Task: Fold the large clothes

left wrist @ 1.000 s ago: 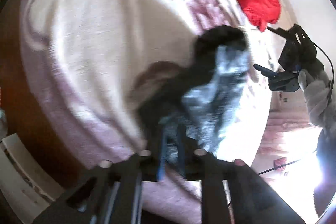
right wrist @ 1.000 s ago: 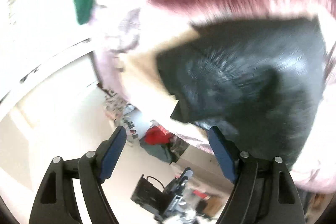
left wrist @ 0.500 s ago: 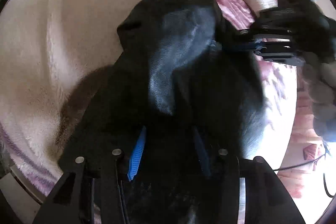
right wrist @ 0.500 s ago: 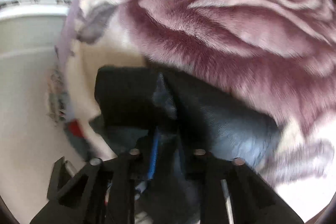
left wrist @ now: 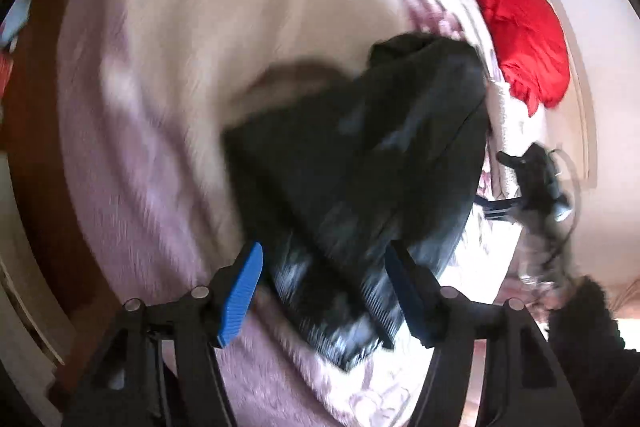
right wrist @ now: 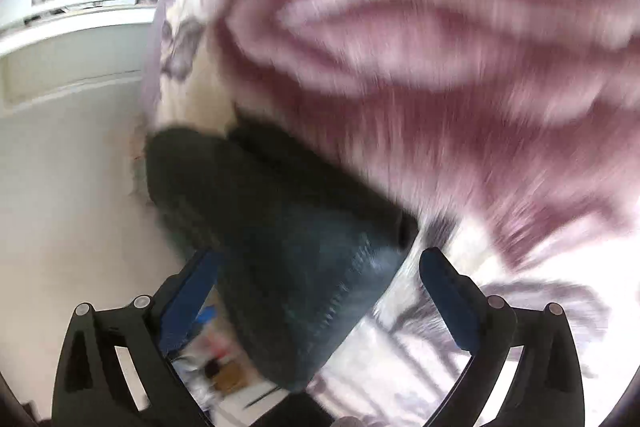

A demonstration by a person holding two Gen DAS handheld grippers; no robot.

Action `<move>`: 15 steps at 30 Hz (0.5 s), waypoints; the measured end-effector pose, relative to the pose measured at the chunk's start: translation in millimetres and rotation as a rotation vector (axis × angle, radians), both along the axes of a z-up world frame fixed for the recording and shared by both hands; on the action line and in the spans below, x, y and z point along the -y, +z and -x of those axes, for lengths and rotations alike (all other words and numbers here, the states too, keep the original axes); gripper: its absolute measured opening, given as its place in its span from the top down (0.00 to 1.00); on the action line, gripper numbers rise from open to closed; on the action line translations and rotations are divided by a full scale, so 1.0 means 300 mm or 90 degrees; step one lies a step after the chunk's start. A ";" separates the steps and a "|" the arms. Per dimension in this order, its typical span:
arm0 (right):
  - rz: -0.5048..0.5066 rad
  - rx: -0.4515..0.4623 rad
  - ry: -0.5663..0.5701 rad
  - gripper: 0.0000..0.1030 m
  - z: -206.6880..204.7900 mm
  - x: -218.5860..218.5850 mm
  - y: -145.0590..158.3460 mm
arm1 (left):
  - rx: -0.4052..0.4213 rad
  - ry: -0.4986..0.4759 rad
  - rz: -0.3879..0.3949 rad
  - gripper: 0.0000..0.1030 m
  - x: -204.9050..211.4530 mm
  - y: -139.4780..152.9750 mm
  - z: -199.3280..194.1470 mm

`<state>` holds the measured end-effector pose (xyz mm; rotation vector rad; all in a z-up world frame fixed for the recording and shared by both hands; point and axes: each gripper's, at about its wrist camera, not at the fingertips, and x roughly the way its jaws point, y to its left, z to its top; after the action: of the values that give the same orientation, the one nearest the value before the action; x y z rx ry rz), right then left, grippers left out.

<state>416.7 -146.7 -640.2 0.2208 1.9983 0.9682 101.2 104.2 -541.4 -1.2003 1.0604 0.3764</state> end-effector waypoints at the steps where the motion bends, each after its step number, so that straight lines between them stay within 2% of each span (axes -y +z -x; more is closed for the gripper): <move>1: -0.029 -0.045 -0.005 0.01 0.035 0.001 -0.074 | -0.013 0.009 0.015 0.40 0.022 -0.029 0.028; 4: -0.109 -0.106 -0.057 0.01 0.121 -0.009 -0.206 | -0.028 0.015 0.040 0.40 0.059 -0.060 0.046; 6: -0.150 -0.103 -0.134 0.02 0.154 -0.016 -0.244 | -0.033 0.007 0.031 0.40 0.065 -0.058 0.042; 9: -0.148 -0.031 -0.247 0.34 0.193 0.018 -0.217 | -0.038 0.002 0.006 0.40 0.062 -0.043 0.018; 10: -0.143 -0.018 -0.277 0.39 0.204 0.052 -0.202 | -0.035 0.007 0.004 0.40 0.067 -0.026 -0.003; 13: -0.132 0.038 -0.380 0.44 0.282 0.213 -0.134 | -0.029 0.010 0.001 0.40 0.064 -0.005 -0.023; 15: -0.109 0.051 -0.514 0.44 0.377 0.429 -0.084 | -0.024 0.000 -0.009 0.40 0.064 0.022 -0.009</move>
<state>303.6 -275.4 -665.5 0.9779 1.5246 0.5951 104.0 84.9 -534.8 -1.1845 1.0889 0.4068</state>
